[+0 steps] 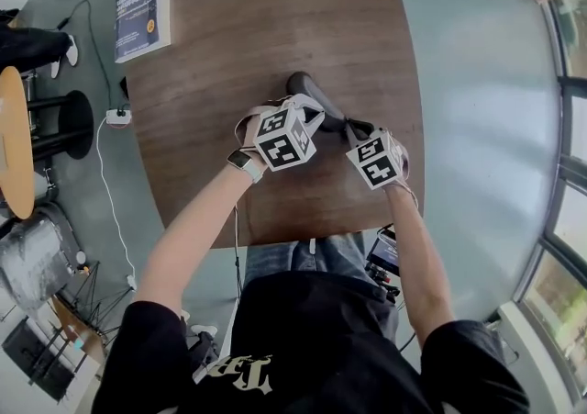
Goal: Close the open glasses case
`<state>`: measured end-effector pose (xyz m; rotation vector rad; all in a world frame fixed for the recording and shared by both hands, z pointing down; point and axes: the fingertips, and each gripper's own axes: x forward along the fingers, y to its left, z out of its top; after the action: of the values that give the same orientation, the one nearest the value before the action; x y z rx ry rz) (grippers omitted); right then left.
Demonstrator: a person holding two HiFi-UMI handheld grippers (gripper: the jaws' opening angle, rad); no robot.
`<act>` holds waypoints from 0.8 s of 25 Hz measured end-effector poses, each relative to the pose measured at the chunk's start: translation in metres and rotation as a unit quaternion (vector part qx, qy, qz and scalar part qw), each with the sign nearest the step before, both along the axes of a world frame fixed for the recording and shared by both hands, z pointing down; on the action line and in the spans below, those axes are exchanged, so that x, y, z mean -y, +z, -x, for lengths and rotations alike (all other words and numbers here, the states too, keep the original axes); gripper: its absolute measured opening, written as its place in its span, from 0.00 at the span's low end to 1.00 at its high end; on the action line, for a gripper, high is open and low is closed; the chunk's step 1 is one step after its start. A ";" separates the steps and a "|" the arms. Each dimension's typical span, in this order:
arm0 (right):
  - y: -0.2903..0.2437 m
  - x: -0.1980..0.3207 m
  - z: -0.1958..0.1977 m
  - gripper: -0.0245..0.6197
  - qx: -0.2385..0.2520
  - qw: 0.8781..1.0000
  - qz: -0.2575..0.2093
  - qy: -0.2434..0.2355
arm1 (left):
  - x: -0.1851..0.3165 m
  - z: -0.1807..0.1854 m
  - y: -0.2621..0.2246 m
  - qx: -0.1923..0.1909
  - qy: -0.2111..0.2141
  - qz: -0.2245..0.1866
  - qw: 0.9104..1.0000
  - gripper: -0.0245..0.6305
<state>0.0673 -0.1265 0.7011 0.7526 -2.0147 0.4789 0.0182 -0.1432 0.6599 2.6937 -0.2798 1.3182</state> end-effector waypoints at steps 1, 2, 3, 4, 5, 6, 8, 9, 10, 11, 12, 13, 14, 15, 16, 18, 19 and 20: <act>0.001 0.001 -0.002 0.02 -0.005 1.000 -0.003 -0.003 | 0.003 -0.003 0.000 -0.001 -0.005 0.006 1.000 0.05; 0.001 0.001 -0.003 0.02 -0.008 1.000 -0.006 -0.007 | 0.005 -0.004 0.000 -0.001 -0.010 0.016 1.000 0.05; 0.002 0.000 -0.004 0.02 -0.009 1.000 -0.007 -0.011 | 0.006 -0.005 0.000 0.001 -0.014 0.026 1.000 0.05; 0.003 -0.001 -0.004 0.02 -0.006 1.000 -0.008 -0.012 | 0.006 -0.006 0.000 0.004 -0.015 0.035 0.999 0.05; 0.003 -0.002 -0.004 0.02 -0.002 1.000 -0.009 -0.013 | 0.005 -0.006 0.001 0.007 -0.014 0.039 0.999 0.05; 0.003 -0.003 -0.005 0.02 0.002 1.000 -0.009 -0.013 | 0.005 -0.006 0.001 0.008 -0.014 0.040 0.999 0.05; 0.001 -0.005 -0.005 0.02 0.004 1.000 -0.009 -0.018 | 0.005 -0.006 0.002 0.005 -0.020 0.041 0.999 0.05; 0.000 -0.006 -0.005 0.02 0.003 1.000 -0.011 -0.023 | 0.005 -0.006 0.003 0.001 -0.024 0.044 0.999 0.05; -0.001 -0.007 -0.006 0.02 0.003 1.000 -0.012 -0.026 | 0.005 -0.006 0.003 -0.004 -0.030 0.049 0.998 0.05; -0.002 -0.008 -0.006 0.02 0.002 0.999 -0.014 -0.029 | 0.005 -0.006 0.003 -0.009 -0.034 0.055 0.998 0.05; -0.003 -0.009 -0.006 0.02 0.002 0.999 -0.015 -0.029 | 0.006 -0.006 0.002 -0.013 -0.037 0.059 0.997 0.05; -0.003 -0.010 -0.006 0.02 0.002 0.999 -0.015 -0.029 | 0.006 -0.007 0.002 -0.016 -0.038 0.061 0.997 0.05; -0.003 -0.010 -0.005 0.02 0.002 1.000 -0.014 -0.027 | 0.007 -0.007 0.002 -0.017 -0.038 0.062 0.997 0.05; -0.003 -0.011 -0.005 0.02 0.004 1.000 -0.013 -0.024 | 0.006 -0.007 0.002 -0.017 -0.039 0.064 0.997 0.05; -0.003 -0.012 -0.004 0.02 0.005 1.000 -0.012 -0.022 | 0.006 -0.006 0.002 -0.018 -0.043 0.067 0.997 0.05; -0.003 -0.015 -0.003 0.02 0.007 1.000 -0.010 -0.019 | 0.005 -0.005 0.003 -0.020 -0.049 0.069 0.996 0.05; -0.004 -0.016 -0.003 0.02 0.008 1.000 -0.008 -0.017 | 0.006 -0.005 0.002 -0.022 -0.052 0.069 0.996 0.05; -0.005 -0.017 -0.003 0.02 0.010 1.000 -0.006 -0.015 | 0.006 -0.006 0.002 -0.025 -0.054 0.069 0.996 0.05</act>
<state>0.0699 -0.1096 0.6960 0.7263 -2.0455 0.4583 0.0239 -0.1496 0.6620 2.5540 -0.3123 1.1925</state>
